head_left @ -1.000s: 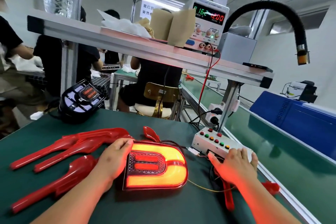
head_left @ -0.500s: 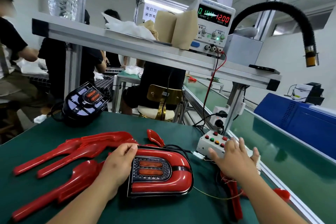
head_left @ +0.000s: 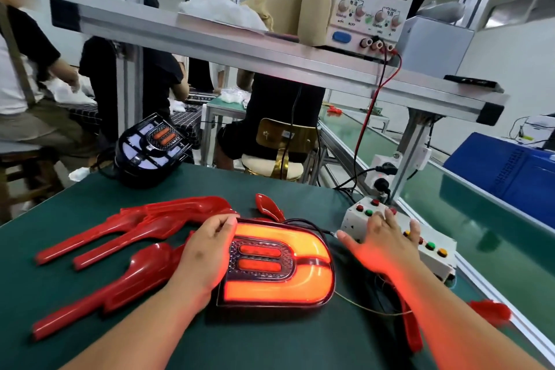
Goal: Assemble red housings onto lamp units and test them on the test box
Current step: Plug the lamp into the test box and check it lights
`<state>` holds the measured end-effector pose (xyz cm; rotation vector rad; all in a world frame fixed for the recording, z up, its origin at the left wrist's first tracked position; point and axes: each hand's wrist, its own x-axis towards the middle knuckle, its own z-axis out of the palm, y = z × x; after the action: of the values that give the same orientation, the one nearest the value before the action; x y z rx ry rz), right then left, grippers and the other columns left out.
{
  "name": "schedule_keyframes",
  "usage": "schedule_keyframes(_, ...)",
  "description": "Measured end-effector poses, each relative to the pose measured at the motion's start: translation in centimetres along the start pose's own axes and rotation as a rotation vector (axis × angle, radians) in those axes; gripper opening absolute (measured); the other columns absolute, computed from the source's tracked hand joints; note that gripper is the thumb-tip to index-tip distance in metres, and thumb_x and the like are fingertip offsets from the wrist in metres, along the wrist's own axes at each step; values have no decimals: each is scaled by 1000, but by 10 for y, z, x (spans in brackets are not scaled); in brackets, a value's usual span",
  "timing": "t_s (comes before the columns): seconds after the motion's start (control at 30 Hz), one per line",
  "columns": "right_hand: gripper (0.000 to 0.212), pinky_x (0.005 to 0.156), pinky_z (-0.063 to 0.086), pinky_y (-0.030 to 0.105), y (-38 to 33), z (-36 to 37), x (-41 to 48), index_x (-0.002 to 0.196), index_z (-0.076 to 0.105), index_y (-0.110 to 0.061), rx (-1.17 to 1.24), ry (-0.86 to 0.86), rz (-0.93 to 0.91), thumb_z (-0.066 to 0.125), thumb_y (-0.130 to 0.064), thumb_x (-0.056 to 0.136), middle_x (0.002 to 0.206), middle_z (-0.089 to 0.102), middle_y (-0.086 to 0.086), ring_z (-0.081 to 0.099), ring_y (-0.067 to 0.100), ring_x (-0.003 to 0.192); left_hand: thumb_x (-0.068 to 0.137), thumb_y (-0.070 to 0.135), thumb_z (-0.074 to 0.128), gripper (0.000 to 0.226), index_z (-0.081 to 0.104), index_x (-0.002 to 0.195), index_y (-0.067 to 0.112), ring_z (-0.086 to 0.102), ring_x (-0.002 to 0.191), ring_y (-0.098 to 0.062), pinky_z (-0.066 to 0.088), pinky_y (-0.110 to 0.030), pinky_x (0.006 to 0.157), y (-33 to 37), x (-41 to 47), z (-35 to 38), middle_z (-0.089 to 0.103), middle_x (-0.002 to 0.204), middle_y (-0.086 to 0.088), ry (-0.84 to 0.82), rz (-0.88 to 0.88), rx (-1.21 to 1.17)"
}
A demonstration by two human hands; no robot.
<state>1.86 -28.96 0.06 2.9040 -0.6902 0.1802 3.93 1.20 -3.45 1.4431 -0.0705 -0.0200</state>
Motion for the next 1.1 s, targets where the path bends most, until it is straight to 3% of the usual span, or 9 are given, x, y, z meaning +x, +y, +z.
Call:
schedule_keyframes(0.27, 104, 114, -13, 56, -2, 0, -2, 152, 19, -11, 14, -4, -2, 16, -86, 80, 164, 11, 4, -4, 17, 151, 102, 34, 48, 21, 66, 108, 25, 70, 97, -30, 55, -51, 89, 1, -1, 0, 73, 103, -12, -15, -31, -33)
schedule_keyframes(0.43, 102, 115, -12, 55, 0, 2, -1, 152, 20, -11, 16, 19, -8, 18, -85, 81, 163, 13, 3, -4, 17, 151, 101, 34, 48, 20, 67, 105, 27, 71, 93, -23, 56, -36, 74, 1, 0, 1, 74, 100, -7, 2, -14, -17)
schedule_keyframes(0.6, 101, 115, -13, 55, 0, 7, -1, 153, 17, -10, 16, 26, -5, 18, -83, 83, 164, 9, 4, -8, 16, 151, 101, 36, 47, 22, 66, 107, 26, 71, 96, -27, 56, -50, 88, 3, -1, 1, 73, 102, -10, -12, -36, -23)
schedule_keyframes(0.77, 104, 114, -10, 56, 0, 2, 6, 152, 19, -12, 44, 40, 5, 19, -87, 78, 164, 9, 1, -9, 16, 151, 100, 43, 46, 23, 63, 111, 32, 61, 113, -18, 46, -44, 103, 1, -3, 1, 66, 117, 4, 3, 17, 56)
schedule_keyframes(0.9, 101, 113, -12, 55, -6, -4, 18, 153, 16, -15, -1, 54, -72, 16, -85, 81, 164, 4, 0, -11, 15, 150, 99, 47, 44, 24, 62, 111, 36, 62, 108, -16, 50, -45, 99, 2, -4, 3, 66, 115, 5, 1, -16, 66)
schedule_keyframes(1.1, 95, 113, -14, 53, -11, -1, 21, 149, 29, -17, -93, 93, -125, 13, -82, 83, 163, 15, 4, -1, 14, 151, 101, 41, 44, 24, 64, 111, 32, 62, 109, -19, 50, -46, 99, 3, -4, 1, 66, 115, 2, 19, 7, 78)
